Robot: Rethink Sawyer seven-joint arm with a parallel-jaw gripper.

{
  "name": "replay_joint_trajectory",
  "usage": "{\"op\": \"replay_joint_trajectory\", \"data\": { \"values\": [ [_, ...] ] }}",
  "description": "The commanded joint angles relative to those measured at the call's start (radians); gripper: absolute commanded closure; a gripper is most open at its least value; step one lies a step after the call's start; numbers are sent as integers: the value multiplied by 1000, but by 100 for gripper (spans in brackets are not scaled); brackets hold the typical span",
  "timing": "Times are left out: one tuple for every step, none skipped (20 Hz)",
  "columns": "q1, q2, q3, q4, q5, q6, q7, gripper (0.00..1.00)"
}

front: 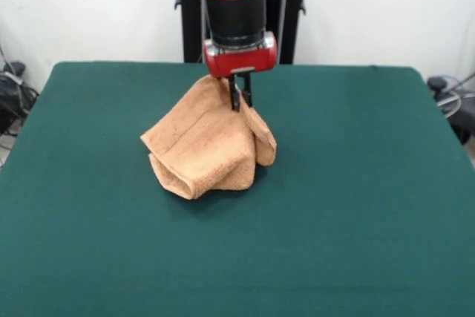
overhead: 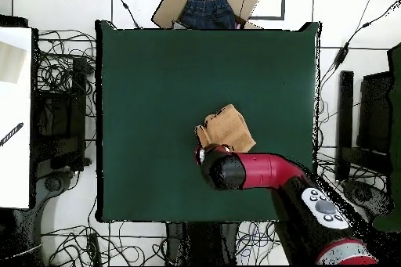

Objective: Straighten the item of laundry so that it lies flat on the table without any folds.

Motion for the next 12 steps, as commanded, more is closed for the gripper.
{"op": "replay_joint_trajectory", "data": {
  "values": [
    [37,-215,77,61,100,204,52,100],
    [38,-240,80,66,118,236,46,100],
    [36,-264,73,70,129,257,42,100],
    [43,-282,66,71,132,268,41,100],
    [50,-288,63,68,138,279,44,100],
    [56,-294,61,66,144,289,47,100],
    [55,-302,61,67,151,305,45,100],
    [55,-312,62,68,148,302,40,100],
    [55,-322,62,69,145,300,35,100],
    [45,-330,72,74,144,286,24,100],
    [32,-333,85,81,144,274,12,100],
    [26,-332,92,76,142,282,-5,100]
  ]
}}
